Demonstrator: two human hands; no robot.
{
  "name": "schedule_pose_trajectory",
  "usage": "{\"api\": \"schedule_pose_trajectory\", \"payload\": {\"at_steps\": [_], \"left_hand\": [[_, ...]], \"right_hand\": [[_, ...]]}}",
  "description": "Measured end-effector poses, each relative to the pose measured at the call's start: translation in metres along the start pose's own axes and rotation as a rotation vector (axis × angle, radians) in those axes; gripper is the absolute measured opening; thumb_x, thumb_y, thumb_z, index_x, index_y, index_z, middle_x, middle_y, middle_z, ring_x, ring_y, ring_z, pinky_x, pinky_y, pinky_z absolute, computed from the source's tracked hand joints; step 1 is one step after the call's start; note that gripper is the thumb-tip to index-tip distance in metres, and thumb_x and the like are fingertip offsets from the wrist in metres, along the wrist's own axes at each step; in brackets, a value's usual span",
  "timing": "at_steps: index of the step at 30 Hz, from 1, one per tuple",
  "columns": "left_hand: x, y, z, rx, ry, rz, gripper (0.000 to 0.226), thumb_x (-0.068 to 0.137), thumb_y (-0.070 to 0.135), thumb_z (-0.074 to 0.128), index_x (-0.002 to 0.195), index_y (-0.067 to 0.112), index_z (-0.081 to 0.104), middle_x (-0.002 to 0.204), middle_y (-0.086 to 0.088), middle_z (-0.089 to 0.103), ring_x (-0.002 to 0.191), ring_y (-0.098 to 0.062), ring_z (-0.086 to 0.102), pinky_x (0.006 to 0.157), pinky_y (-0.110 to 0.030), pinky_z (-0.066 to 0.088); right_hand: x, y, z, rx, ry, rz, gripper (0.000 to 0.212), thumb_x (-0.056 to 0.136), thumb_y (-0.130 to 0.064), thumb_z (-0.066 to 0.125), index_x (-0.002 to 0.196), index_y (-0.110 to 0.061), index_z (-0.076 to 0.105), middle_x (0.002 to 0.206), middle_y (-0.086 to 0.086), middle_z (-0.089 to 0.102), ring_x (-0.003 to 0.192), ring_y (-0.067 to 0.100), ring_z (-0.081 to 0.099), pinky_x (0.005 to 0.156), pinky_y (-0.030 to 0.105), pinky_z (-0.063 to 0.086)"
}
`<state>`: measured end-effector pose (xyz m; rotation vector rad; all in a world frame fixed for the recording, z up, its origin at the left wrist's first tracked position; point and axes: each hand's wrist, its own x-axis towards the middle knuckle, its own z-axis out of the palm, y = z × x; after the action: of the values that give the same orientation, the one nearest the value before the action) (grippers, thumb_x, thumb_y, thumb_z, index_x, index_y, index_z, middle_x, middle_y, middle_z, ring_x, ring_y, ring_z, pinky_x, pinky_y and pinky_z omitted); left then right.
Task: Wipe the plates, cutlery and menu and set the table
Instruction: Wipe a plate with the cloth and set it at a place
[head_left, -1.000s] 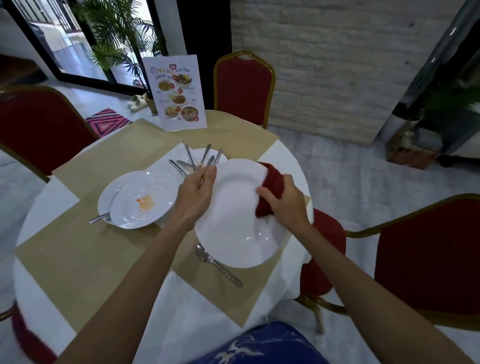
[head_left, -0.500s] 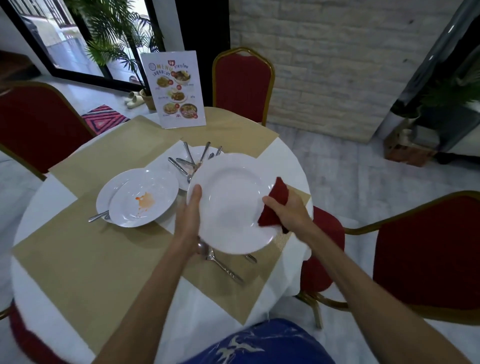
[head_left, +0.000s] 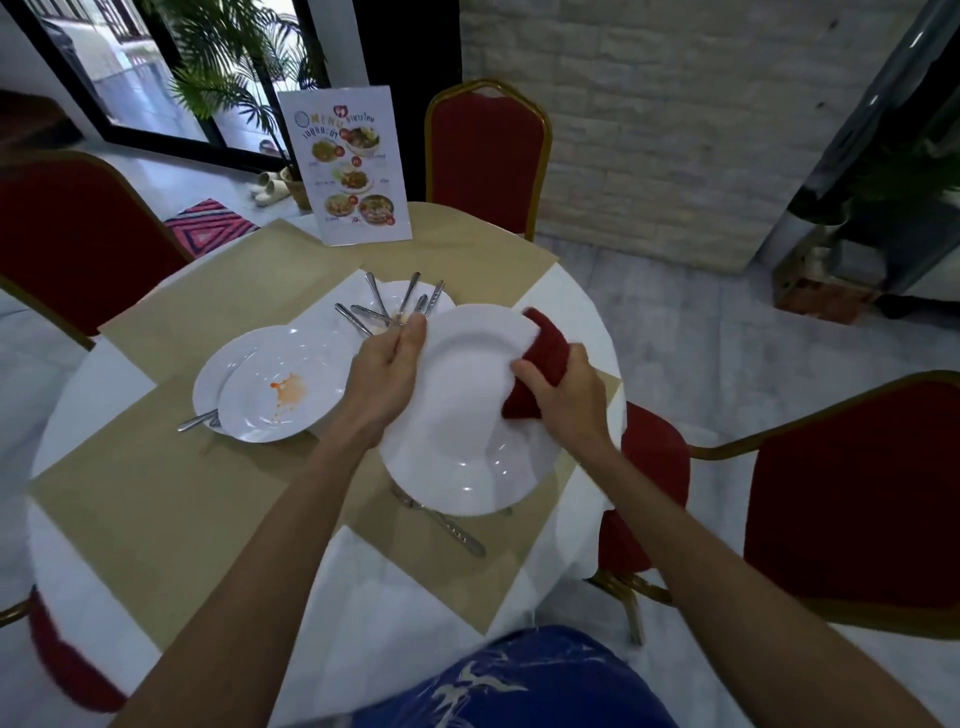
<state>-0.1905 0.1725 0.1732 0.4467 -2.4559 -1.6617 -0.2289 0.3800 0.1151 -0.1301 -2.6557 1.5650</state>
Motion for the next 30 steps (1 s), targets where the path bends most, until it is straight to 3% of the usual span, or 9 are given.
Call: {"api": "schedule_pose_trajectory", "payload": {"at_steps": [4, 8, 10, 12, 15, 20, 23, 26, 30], "left_hand": [[-0.011, -0.001, 0.021, -0.194, 0.267, -0.057, 0.047, 0.103, 0.054, 0.039, 0.087, 0.018, 0.065, 0.079, 0.004, 0.067, 0.077, -0.012, 0.059, 0.07, -0.031, 0.048], [-0.041, 0.002, 0.06, -0.318, 0.431, -0.029, 0.036, 0.108, 0.042, 0.034, 0.086, 0.031, 0.061, 0.077, 0.007, 0.057, 0.067, 0.009, 0.053, 0.074, -0.028, 0.046], [-0.05, -0.002, 0.065, -0.444, 0.404, -0.074, 0.034, 0.109, 0.04, 0.032, 0.089, 0.041, 0.06, 0.088, 0.016, 0.063, 0.082, 0.014, 0.057, 0.083, -0.025, 0.048], [-0.05, -0.014, 0.057, -0.572, 0.325, -0.144, 0.036, 0.108, 0.041, 0.033, 0.099, 0.043, 0.068, 0.103, 0.016, 0.071, 0.102, 0.0, 0.064, 0.096, -0.032, 0.051], [-0.043, -0.024, 0.036, -0.557, 0.219, -0.202, 0.038, 0.107, 0.042, 0.037, 0.116, 0.027, 0.07, 0.112, 0.009, 0.075, 0.101, -0.006, 0.069, 0.089, -0.033, 0.055], [-0.029, -0.031, 0.019, -0.322, 0.063, -0.118, 0.029, 0.105, 0.033, 0.048, 0.09, 0.037, 0.072, 0.09, 0.018, 0.075, 0.088, -0.004, 0.069, 0.083, -0.032, 0.054], [-0.022, -0.029, 0.027, -0.347, 0.157, -0.115, 0.029, 0.105, 0.026, 0.049, 0.083, 0.029, 0.069, 0.072, 0.019, 0.07, 0.067, 0.005, 0.063, 0.068, -0.021, 0.051], [-0.019, -0.027, 0.039, -0.416, 0.291, -0.13, 0.031, 0.105, 0.028, 0.049, 0.082, 0.029, 0.069, 0.076, 0.016, 0.07, 0.07, 0.004, 0.063, 0.068, -0.019, 0.051], [-0.013, -0.03, 0.061, -0.597, 0.495, -0.231, 0.037, 0.103, 0.038, 0.047, 0.076, 0.04, 0.071, 0.088, 0.013, 0.07, 0.088, -0.011, 0.067, 0.084, -0.034, 0.056]], "right_hand": [[-0.047, 0.009, 0.038, 0.536, 0.132, 0.521, 0.05, 0.092, -0.04, 0.072, 0.128, -0.009, 0.056, 0.112, 0.003, 0.068, 0.096, 0.021, 0.066, 0.062, 0.016, 0.05], [-0.064, 0.008, 0.057, 0.77, 0.066, 0.867, 0.039, 0.096, -0.042, 0.067, 0.114, -0.009, 0.059, 0.1, 0.006, 0.067, 0.085, 0.02, 0.064, 0.076, 0.029, 0.053], [-0.056, 0.013, 0.048, 0.767, 0.094, 0.77, 0.034, 0.095, -0.037, 0.069, 0.115, -0.011, 0.061, 0.1, 0.003, 0.068, 0.084, 0.016, 0.065, 0.071, 0.027, 0.054], [-0.044, 0.021, 0.032, 0.625, 0.158, 0.569, 0.041, 0.094, -0.04, 0.07, 0.121, -0.011, 0.062, 0.106, 0.001, 0.071, 0.094, 0.018, 0.069, 0.079, 0.032, 0.058], [-0.029, 0.023, -0.005, 0.359, 0.098, 0.293, 0.043, 0.093, -0.042, 0.07, 0.124, -0.013, 0.058, 0.105, -0.006, 0.069, 0.102, 0.017, 0.068, 0.086, 0.032, 0.055], [0.003, 0.012, -0.047, -0.087, -0.259, 0.009, 0.039, 0.093, -0.044, 0.07, 0.116, -0.017, 0.055, 0.099, -0.011, 0.061, 0.089, 0.008, 0.058, 0.073, 0.024, 0.045], [0.016, 0.005, -0.043, -0.209, -0.244, -0.034, 0.038, 0.094, -0.048, 0.067, 0.105, -0.016, 0.051, 0.086, -0.012, 0.057, 0.076, 0.001, 0.053, 0.061, 0.02, 0.04], [0.012, 0.004, -0.026, -0.203, -0.011, -0.038, 0.04, 0.097, -0.049, 0.061, 0.101, -0.013, 0.044, 0.079, -0.012, 0.052, 0.07, 0.008, 0.054, 0.055, 0.018, 0.036], [-0.028, 0.01, 0.017, 0.191, 0.141, 0.309, 0.046, 0.102, -0.042, 0.056, 0.129, -0.006, 0.046, 0.105, -0.004, 0.059, 0.098, 0.02, 0.063, 0.073, 0.021, 0.043]]}}
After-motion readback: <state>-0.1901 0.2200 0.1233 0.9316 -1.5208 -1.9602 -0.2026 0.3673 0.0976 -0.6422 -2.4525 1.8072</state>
